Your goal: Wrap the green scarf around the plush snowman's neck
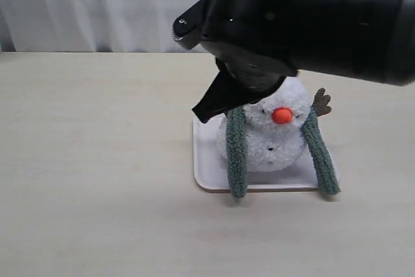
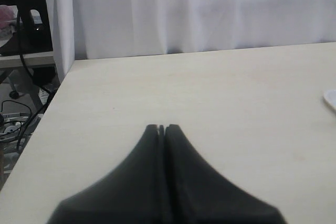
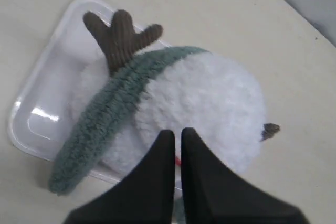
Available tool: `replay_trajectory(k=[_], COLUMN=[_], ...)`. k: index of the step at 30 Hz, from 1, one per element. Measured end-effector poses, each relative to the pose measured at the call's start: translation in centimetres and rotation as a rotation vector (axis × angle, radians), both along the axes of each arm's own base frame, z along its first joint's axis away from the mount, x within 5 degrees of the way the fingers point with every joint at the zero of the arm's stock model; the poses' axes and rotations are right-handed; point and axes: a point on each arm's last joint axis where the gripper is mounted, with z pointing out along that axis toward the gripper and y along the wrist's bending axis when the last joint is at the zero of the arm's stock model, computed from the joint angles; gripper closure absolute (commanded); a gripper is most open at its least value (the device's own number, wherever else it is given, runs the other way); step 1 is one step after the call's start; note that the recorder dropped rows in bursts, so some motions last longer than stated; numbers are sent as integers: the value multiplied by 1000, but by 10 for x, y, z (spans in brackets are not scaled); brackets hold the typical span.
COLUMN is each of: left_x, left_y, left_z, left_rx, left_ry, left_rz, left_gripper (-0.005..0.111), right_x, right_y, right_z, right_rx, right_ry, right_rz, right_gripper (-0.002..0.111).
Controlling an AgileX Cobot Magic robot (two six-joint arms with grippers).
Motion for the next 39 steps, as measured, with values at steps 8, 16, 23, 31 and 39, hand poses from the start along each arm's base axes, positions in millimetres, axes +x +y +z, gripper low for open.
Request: replay_trajectory(k=[8, 16, 23, 31, 39], left_x=[0, 0, 0, 0, 0], left_y=[0, 0, 0, 0, 0], left_z=[0, 0, 0, 0, 0], left_rx=[0, 0, 0, 0, 0], left_ry=[0, 0, 0, 0, 0], left_rz=[0, 0, 0, 0, 0], left_gripper=[107, 107, 107, 107, 107], right_x=[30, 62, 70, 76, 79], right_y=[30, -1, -2, 4, 4], right_z=[-15, -34, -33, -40, -63], right_rx=[36, 113, 169, 202, 130], right_ry=[53, 196, 169, 147, 198], right_rz=[-31, -194, -180, -164, -193], right_gripper=[104, 104, 104, 104, 104])
